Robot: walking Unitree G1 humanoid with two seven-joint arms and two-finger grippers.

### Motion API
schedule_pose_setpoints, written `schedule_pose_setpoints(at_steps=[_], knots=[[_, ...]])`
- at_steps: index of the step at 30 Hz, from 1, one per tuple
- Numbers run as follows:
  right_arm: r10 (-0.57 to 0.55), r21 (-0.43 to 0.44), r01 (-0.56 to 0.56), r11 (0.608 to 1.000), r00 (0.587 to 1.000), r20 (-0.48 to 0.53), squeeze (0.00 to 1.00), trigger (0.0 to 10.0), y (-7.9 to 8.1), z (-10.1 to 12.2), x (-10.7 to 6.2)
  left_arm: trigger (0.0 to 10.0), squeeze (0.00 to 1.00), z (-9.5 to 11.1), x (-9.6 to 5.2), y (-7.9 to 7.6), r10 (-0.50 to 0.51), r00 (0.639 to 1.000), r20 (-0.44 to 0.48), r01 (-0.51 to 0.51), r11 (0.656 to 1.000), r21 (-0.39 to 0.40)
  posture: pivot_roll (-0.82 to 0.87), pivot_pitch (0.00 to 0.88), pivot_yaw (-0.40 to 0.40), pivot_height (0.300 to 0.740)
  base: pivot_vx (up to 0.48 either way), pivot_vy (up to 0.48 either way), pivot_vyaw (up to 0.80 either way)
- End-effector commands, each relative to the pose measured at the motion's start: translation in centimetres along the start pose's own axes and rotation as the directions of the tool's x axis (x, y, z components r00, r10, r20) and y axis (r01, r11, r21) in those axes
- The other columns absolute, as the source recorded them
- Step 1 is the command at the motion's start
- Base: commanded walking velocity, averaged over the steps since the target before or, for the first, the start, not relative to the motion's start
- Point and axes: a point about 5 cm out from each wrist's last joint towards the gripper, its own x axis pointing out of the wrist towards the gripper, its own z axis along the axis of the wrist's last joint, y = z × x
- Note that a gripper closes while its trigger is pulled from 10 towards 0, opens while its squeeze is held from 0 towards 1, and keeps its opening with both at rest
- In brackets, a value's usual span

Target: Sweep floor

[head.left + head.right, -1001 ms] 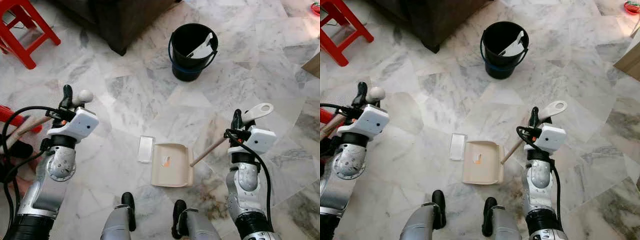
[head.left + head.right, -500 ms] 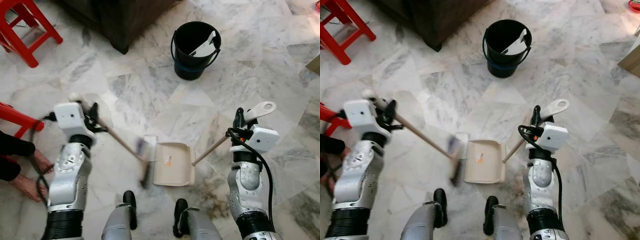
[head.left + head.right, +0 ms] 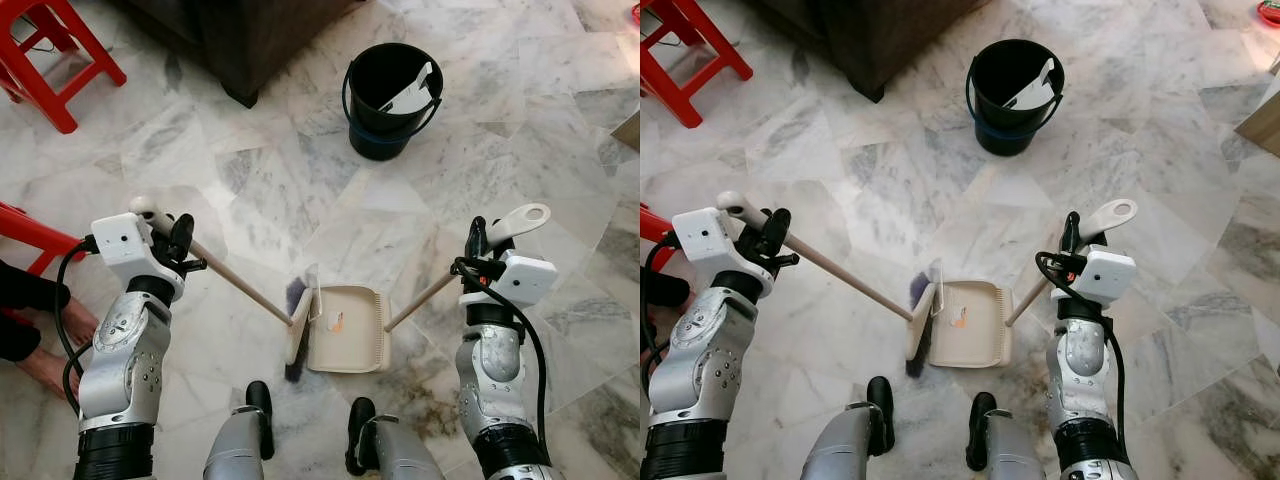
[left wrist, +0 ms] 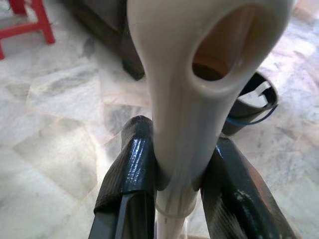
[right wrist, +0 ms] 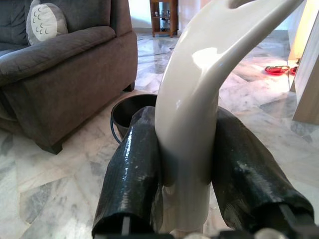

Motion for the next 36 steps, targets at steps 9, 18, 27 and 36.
schedule_pose_setpoints(at_steps=[9,18,27,36], knots=[[0.004,0.039,0.002,0.999,0.989,-0.145,0.0,10.0,0.5,-2.5,-1.4,10.0,0.0,4.7,0.6,-3.2,-0.229,0.967,0.107,0.224,0.973,0.061,0.17,0.428,0.015,0.74,0.0,0.0,0.0],[0.02,0.054,-0.011,0.998,0.987,-0.159,0.0,10.0,1.1,-2.7,-1.2,10.0,0.0,4.4,-0.1,-4.5,-0.345,0.938,0.042,0.343,0.938,0.055,0.18,0.398,0.018,0.74,0.0,0.0,0.0],[0.012,0.05,-0.004,0.999,0.985,-0.175,0.0,10.0,1.2,-3.1,-1.5,10.0,0.0,7.6,0.0,0.0,-0.108,0.98,0.169,0.041,0.932,0.36,0.19,0.388,0.02,0.74,0.0,0.0,0.0],[0.012,0.046,-0.004,0.999,0.984,-0.179,0.0,10.0,1.2,-3.1,-1.5,10.0,0.0,6.2,-1.3,1.9,-0.135,0.989,0.061,0.068,0.78,0.622,0.19,0.387,0.016,0.74,0.0,0.0,0.0]])
